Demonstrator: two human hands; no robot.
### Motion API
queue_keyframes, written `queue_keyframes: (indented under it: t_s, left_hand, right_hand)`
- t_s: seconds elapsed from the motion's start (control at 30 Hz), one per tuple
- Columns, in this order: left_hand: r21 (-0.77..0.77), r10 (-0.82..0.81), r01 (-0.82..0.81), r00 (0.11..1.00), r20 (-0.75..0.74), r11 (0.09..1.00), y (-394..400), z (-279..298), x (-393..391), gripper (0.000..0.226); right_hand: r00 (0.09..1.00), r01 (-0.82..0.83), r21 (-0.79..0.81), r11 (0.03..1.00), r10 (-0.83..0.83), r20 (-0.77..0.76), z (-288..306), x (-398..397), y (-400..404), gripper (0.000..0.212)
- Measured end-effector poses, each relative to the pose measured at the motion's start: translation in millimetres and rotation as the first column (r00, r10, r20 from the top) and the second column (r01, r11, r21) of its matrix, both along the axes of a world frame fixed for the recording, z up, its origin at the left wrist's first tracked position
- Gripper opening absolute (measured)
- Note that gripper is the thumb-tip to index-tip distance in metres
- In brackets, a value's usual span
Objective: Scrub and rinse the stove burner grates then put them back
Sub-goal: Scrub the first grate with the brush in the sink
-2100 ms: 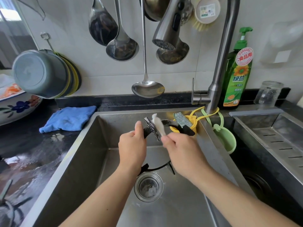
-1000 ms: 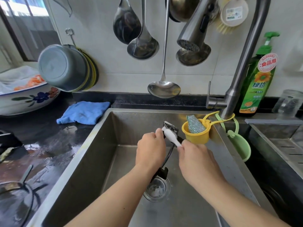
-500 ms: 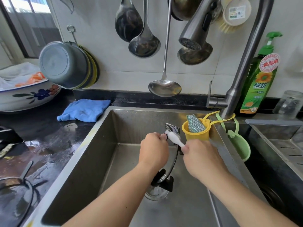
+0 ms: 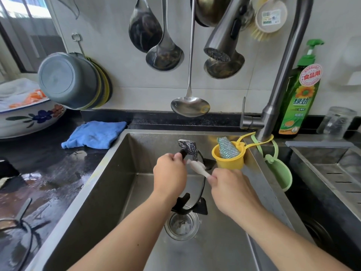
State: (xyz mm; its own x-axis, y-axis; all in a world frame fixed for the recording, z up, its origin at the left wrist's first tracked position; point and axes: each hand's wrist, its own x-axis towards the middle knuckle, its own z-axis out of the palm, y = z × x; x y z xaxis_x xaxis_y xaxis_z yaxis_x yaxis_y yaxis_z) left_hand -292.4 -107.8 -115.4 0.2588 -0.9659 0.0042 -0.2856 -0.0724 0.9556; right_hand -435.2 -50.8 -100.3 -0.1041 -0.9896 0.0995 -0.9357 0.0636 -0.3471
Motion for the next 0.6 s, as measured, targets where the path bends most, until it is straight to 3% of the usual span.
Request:
queue_keyframes:
  t_s: [0.1,0.27,0.43,0.6]
  left_hand:
    - [0.092,0.044,-0.032,0.99,-0.134,0.995,-1.3,-0.3,5.1,0.028]
    - [0.226,0.102,-0.027,0.941,-0.324,0.974,-3.8,3.9,18.4,0.025]
    - [0.193,0.089,-0.033,0.954,-0.288,0.981,-5.1,8.0,25.6,0.032]
    - [0.146,-0.084,0.138,0.94,-0.33,0.98,-0.2,10.3,23.6,0.025]
  right_hand:
    - [0.999,0.01,0.045,0.999,-0.012,0.049,-5.2,-9.0,-0.8,0.032]
    - [0.939,0.152,0.001,0.988,-0.145,0.312,-11.2,-38.8,-14.5,0.037]
    - [0.701,0.212,0.123,0.97,-0.238,0.672,-5.6,-40.5,-19.7,0.034]
    - [0.551,0.205,0.114,0.972,-0.211,0.807,1.2,-33.2,-20.3,0.025]
